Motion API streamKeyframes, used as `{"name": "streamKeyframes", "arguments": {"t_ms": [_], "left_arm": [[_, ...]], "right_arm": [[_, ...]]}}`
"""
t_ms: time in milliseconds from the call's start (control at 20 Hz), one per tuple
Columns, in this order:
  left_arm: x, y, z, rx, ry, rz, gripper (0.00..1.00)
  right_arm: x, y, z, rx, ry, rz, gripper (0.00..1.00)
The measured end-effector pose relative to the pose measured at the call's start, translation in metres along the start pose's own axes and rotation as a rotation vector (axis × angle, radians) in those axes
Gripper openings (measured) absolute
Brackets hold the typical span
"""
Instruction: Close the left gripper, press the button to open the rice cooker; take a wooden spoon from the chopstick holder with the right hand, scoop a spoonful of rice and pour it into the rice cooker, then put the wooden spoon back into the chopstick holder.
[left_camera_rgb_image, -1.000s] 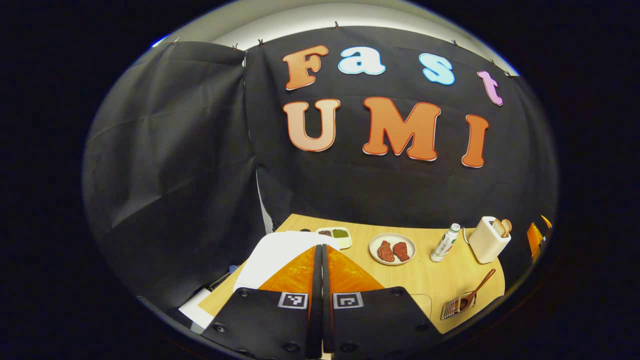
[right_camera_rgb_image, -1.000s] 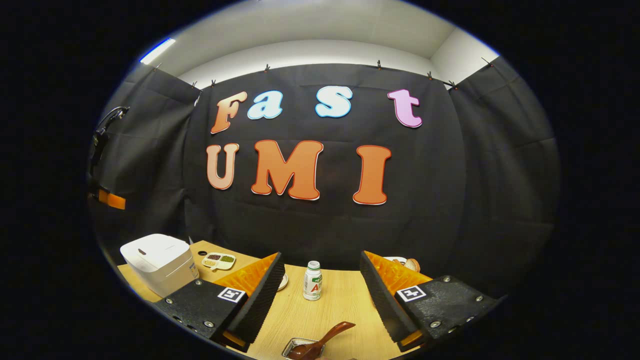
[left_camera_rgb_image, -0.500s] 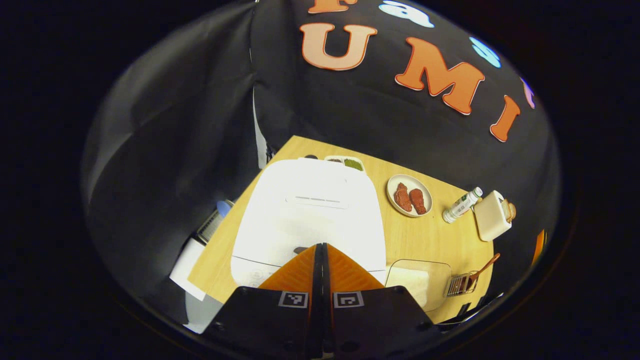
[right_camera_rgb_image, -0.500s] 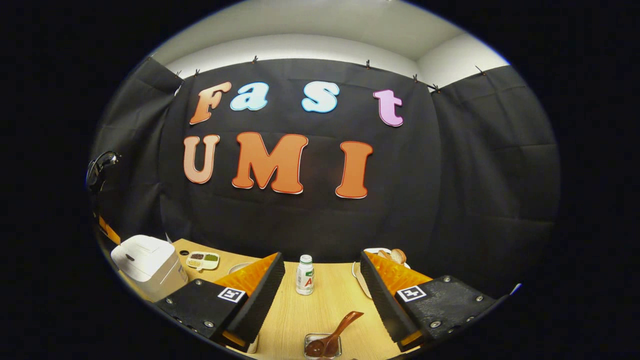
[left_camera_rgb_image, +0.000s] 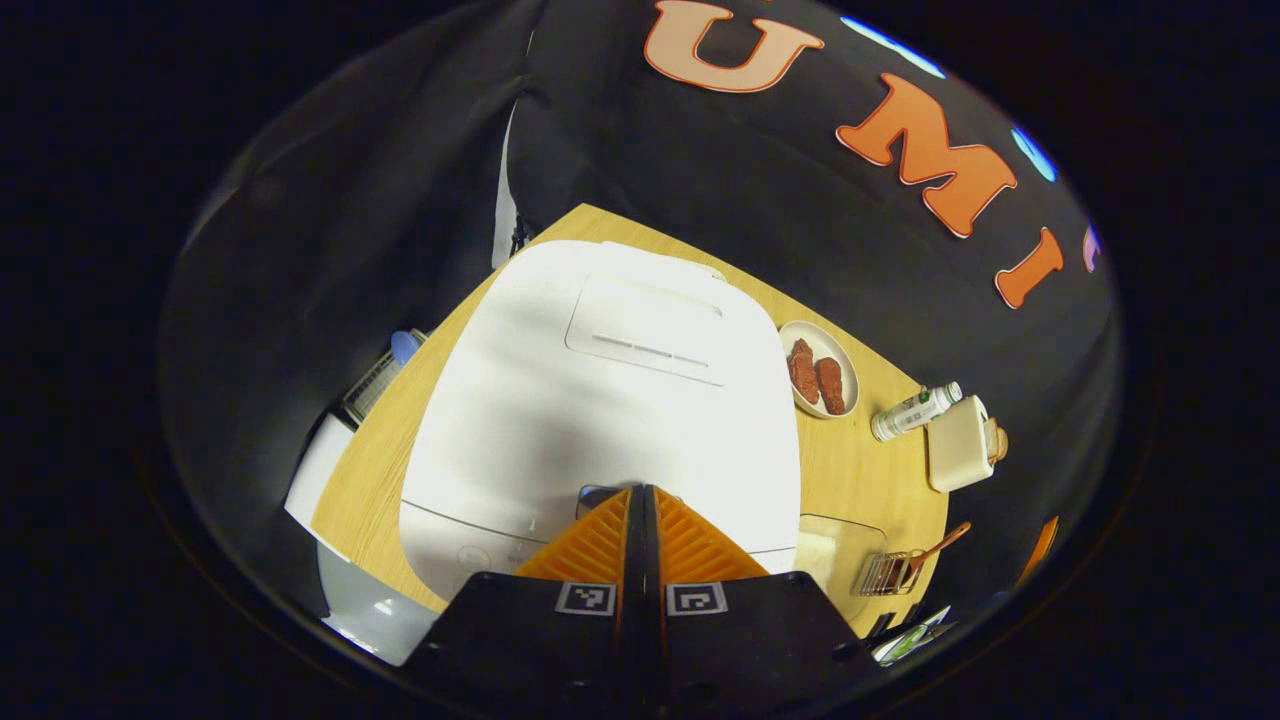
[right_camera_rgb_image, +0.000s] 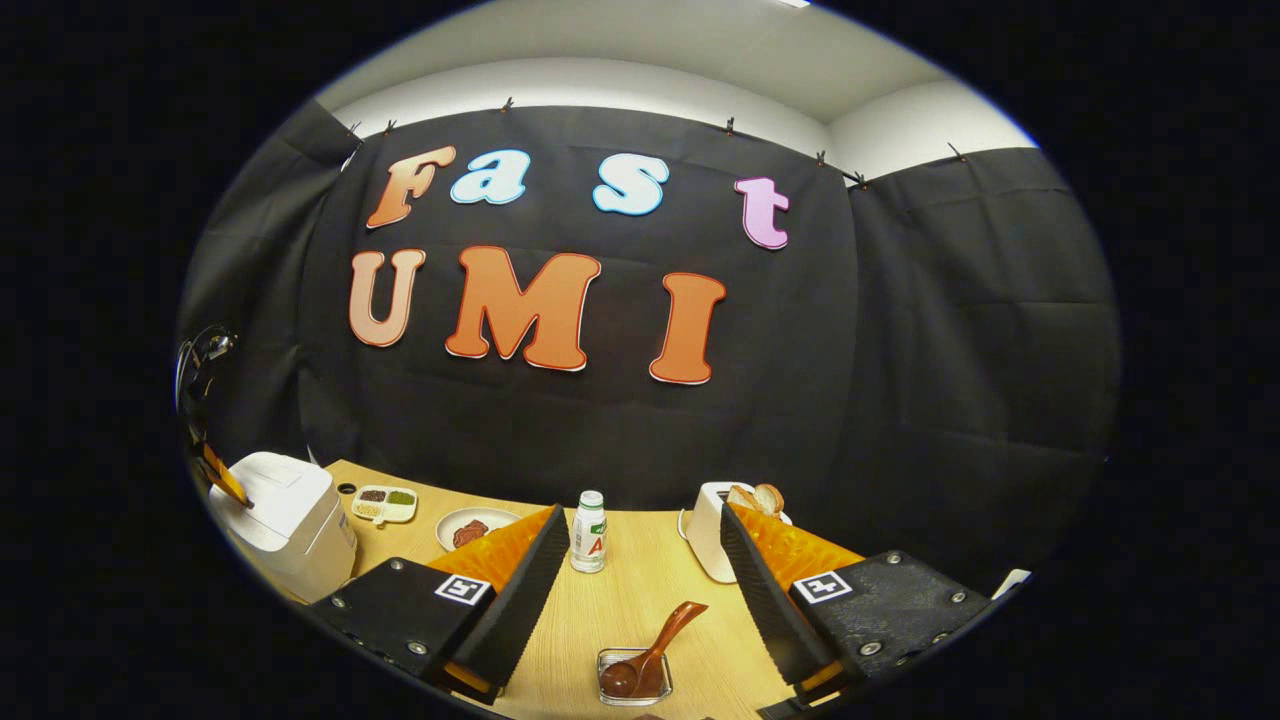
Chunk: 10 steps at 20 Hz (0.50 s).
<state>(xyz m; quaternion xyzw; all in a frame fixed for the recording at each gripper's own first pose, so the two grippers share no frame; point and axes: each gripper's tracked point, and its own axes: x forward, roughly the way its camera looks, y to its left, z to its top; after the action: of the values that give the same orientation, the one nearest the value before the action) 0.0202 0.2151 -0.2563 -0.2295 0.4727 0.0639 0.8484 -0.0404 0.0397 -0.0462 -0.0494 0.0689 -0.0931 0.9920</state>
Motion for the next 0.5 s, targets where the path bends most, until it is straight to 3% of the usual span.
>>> {"name": "streamKeyframes", "arguments": {"t_ms": [200, 500], "left_arm": [[-0.005, -0.001, 0.005, 0.042, -0.043, 0.014, 0.05], [-0.068, -0.022, 0.069, 0.127, -0.366, -0.002, 0.05]], "right_arm": [[-0.004, -0.006, -0.003, 0.006, 0.005, 0.004, 0.94], [-0.004, -0.018, -0.008, 0.018, 0.016, 0.006, 0.94]]}}
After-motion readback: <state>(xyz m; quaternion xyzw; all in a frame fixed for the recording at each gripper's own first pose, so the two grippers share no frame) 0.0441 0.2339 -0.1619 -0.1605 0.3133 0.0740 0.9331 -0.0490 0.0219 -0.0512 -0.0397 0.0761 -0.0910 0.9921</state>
